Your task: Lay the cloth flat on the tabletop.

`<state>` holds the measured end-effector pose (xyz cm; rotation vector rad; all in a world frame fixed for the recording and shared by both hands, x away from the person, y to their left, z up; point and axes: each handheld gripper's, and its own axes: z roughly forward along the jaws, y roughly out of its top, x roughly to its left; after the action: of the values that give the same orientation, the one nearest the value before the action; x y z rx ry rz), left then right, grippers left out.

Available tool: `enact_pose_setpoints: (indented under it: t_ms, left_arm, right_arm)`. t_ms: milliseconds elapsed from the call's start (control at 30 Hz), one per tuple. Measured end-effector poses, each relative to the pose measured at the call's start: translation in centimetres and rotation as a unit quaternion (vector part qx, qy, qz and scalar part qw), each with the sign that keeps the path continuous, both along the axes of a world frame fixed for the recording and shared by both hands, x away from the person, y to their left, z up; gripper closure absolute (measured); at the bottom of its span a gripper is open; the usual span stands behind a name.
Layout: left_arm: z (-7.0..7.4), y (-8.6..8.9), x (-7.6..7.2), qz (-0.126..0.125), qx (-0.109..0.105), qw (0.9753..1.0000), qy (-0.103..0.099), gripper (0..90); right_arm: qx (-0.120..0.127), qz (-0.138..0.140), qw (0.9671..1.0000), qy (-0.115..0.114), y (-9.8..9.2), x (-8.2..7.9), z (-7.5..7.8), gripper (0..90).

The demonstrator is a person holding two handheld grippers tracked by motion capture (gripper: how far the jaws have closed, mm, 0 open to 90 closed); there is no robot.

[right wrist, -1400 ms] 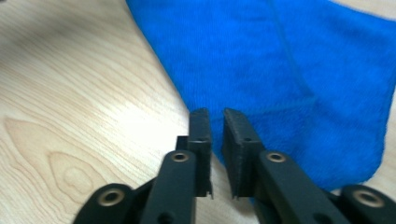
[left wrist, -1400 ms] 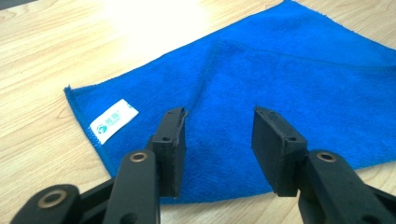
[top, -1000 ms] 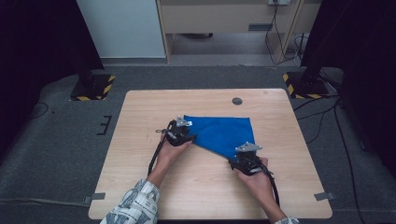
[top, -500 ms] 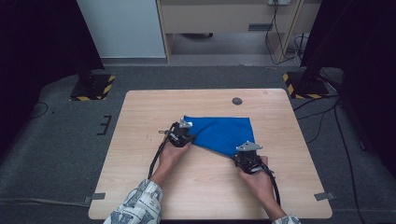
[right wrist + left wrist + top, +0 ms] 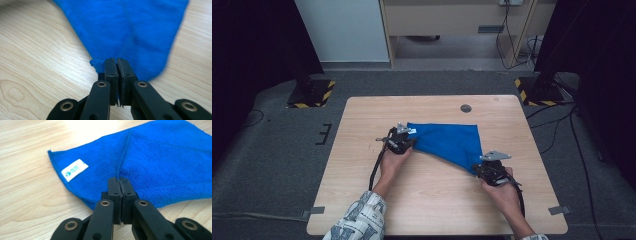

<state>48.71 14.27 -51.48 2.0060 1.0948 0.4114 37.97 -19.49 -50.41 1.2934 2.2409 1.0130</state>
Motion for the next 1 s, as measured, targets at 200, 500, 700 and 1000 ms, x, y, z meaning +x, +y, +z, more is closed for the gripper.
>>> enact_pose_setpoints:
  t_ms: [200, 500, 700, 1000]
  left_arm:
    - [-0.1, 0.6, -0.9, -0.011, 0.024, 0.9997, 0.003, 89.0]
    - [-0.6, 1.3, -2.7, -0.027, 0.053, 0.9980, 0.020, 88.6]
    - [0.2, 1.4, -2.9, -0.024, 0.034, 0.9991, 0.007, 70.2]
    - [2.0, -1.0, -0.2, -0.064, 0.001, 0.9975, -0.029, 58.9]
  right_arm:
    - [0.005, -0.007, 1.0000, 0.003, -1.9, 0.0, 0.8, 88.4]
    - [0.011, 0.011, 0.9998, 0.012, -2.4, -0.1, 0.9, 88.5]
    - [0.015, 0.033, 0.9991, 0.021, -1.5, 0.0, 0.1, 88.0]
    - [0.020, 0.036, 0.9989, 0.022, -1.3, 0.2, -0.2, 87.5]
